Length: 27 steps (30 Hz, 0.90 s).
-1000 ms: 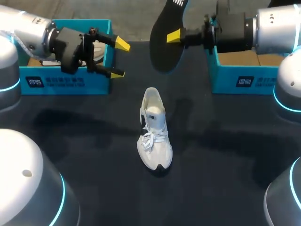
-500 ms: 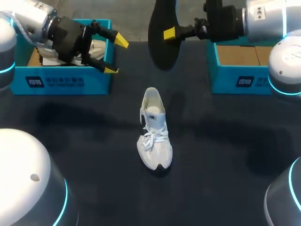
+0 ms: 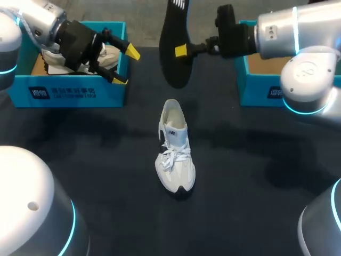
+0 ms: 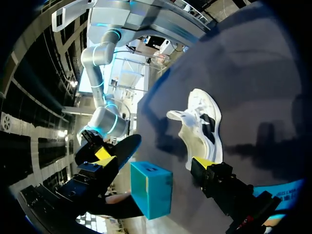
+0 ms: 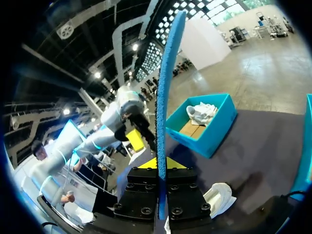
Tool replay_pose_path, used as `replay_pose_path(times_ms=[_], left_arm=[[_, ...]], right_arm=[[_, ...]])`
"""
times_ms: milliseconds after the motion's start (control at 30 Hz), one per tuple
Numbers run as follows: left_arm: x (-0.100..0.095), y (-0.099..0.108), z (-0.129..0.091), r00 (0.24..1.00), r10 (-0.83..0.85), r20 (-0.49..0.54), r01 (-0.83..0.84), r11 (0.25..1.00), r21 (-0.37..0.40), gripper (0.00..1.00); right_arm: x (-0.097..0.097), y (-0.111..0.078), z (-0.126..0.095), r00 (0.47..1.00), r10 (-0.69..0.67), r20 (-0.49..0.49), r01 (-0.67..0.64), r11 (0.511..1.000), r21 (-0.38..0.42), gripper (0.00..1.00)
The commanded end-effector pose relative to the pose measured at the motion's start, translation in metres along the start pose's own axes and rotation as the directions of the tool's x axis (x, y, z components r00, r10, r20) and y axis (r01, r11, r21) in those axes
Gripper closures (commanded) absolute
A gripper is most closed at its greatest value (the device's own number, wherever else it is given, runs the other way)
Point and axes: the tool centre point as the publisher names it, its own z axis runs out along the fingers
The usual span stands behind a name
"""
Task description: Take the shoe out of the shoebox, open the shoe tongue, remove and reinsert the insole, then place the shoe into the shoebox
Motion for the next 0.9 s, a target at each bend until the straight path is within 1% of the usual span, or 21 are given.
replay_pose_path(times_ms=[33,100,167,300,367,467,567,900], left_arm=[[0.015,0.022,0.009,1.000,-0.007,-0.004,0.007,0.998,0.063,0.00],[0.022,0.024,0.012,1.000,-0.007,0.004,0.007,0.998,0.058,0.00],[0.031,0.028,0.015,1.000,-0.008,0.005,0.007,0.998,0.055,0.00],[0.048,0.031,0.023,1.000,-0.027,-0.015,0.028,0.998,0.062,0.00],[0.052,0.028,0.027,0.999,-0.028,-0.016,0.029,0.997,0.066,0.00],[0.060,0.031,0.031,0.999,-0.051,-0.015,0.052,0.997,0.062,0.00],[0.061,0.032,0.032,0.998,-0.055,-0.006,0.055,0.997,0.056,0.00],[0.060,0.032,0.032,0.999,-0.039,0.003,0.039,0.998,0.054,0.00]], right_arm=[[-0.015,-0.005,0.025,1.000,0.010,0.009,-0.010,1.000,-0.004,1.00],[-0.020,-0.010,0.028,1.000,0.010,0.020,-0.010,1.000,-0.007,1.00],[-0.025,-0.016,0.030,1.000,0.021,0.018,-0.020,0.999,-0.031,1.00],[-0.033,-0.028,0.034,0.999,0.019,0.033,-0.018,0.999,-0.034,1.00],[-0.037,-0.034,0.036,0.999,0.033,0.035,-0.031,0.999,-0.044,1.00],[-0.040,-0.041,0.037,0.998,0.037,0.041,-0.036,0.999,-0.038,1.00],[-0.042,-0.046,0.036,0.998,0.048,0.046,-0.047,0.998,-0.030,1.00],[-0.042,-0.046,0.036,0.998,0.048,0.046,-0.047,0.998,-0.030,1.00]])
